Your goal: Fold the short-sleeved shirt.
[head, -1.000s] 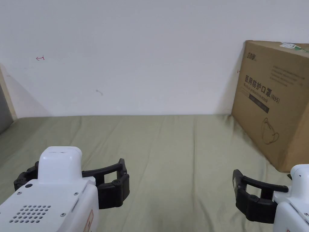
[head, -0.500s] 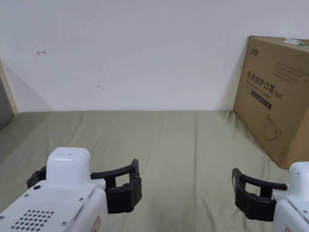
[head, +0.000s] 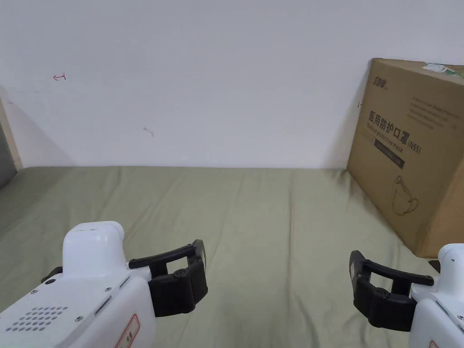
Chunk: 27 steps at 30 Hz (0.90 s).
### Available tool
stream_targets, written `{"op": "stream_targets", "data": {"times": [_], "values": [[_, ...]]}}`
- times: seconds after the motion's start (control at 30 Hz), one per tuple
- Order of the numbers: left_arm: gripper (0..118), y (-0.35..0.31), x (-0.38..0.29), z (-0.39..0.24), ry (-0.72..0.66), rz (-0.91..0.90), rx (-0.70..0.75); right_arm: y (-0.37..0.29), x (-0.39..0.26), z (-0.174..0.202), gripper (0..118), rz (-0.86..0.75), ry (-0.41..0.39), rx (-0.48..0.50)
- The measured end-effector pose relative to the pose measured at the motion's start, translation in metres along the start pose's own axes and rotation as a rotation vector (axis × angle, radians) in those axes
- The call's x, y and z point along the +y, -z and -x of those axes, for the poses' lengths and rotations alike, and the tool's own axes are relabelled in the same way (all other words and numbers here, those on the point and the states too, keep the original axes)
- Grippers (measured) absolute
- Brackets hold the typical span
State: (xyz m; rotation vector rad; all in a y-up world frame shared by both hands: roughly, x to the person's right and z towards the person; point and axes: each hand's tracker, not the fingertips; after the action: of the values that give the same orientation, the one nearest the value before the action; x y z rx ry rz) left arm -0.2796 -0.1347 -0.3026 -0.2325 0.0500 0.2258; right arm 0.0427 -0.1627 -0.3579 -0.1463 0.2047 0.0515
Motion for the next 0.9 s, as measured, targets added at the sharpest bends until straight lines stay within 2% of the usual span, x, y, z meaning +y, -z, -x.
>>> {"op": "stream_targets", "data": {"times": [0.2,0.5,0.67,0.8,0.9], "values": [[118,-0.004,-0.001,-0.001,0.023,-0.024,-0.025,0.000,-0.003,0.000,118,0.010,0.000,0.006],[118,-0.006,0.002,0.009,-0.057,-0.007,-0.041,0.004,-0.003,0.001,118,0.019,0.034,0.031],[118,-0.010,0.001,0.009,-0.005,-0.015,-0.055,0.005,-0.004,0.004,118,0.023,0.014,0.028],[118,-0.010,0.004,0.003,0.004,-0.032,0.027,0.006,-0.005,0.003,118,0.030,0.029,0.030],[118,-0.008,0.003,0.006,0.001,-0.050,0.025,0.006,-0.005,0.003,118,0.030,0.040,0.036]]}}
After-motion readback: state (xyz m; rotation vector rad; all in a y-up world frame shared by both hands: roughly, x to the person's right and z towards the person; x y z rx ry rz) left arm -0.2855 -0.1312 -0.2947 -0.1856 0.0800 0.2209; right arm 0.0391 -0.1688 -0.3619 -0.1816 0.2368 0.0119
